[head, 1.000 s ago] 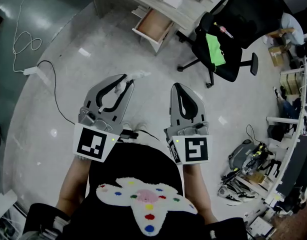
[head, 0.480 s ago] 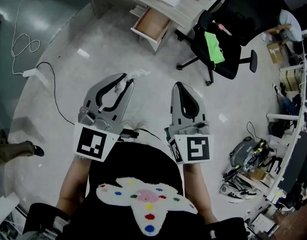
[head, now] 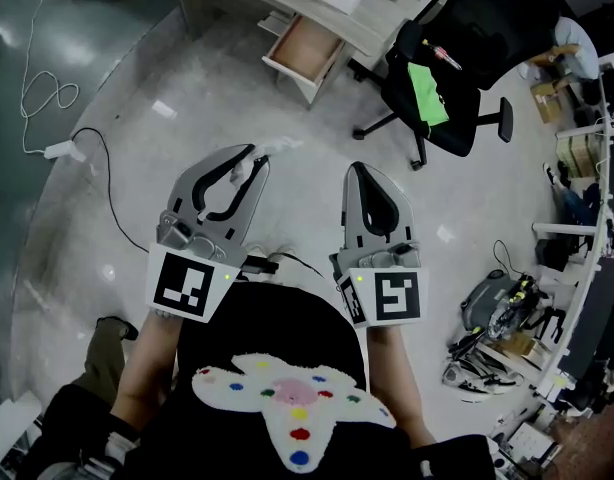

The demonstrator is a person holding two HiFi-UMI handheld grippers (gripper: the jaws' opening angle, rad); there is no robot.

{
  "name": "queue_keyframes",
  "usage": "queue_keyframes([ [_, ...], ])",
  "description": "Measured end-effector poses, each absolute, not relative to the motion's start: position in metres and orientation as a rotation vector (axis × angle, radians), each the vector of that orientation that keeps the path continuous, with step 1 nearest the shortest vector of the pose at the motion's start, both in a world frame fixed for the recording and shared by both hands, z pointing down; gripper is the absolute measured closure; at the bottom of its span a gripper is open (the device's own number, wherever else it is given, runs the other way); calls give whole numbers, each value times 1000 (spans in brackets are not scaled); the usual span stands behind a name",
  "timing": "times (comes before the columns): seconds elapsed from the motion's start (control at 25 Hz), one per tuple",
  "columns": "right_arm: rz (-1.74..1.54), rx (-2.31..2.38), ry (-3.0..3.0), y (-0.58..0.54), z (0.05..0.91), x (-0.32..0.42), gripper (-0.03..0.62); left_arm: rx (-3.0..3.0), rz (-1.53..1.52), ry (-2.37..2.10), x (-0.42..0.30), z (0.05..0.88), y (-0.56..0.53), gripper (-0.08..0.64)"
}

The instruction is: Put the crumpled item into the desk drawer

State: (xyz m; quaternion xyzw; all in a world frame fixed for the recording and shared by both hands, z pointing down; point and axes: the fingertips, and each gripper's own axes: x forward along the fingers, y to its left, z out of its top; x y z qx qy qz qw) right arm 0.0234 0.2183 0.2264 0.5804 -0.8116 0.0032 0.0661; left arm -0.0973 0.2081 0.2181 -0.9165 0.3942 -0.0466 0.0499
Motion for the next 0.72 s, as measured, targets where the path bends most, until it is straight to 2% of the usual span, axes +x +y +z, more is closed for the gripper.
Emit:
queue_keyframes([
  [0.72,-26,1785,-2422,229,225,-3,589,-2782,-109,1200,-131,217,216,484],
])
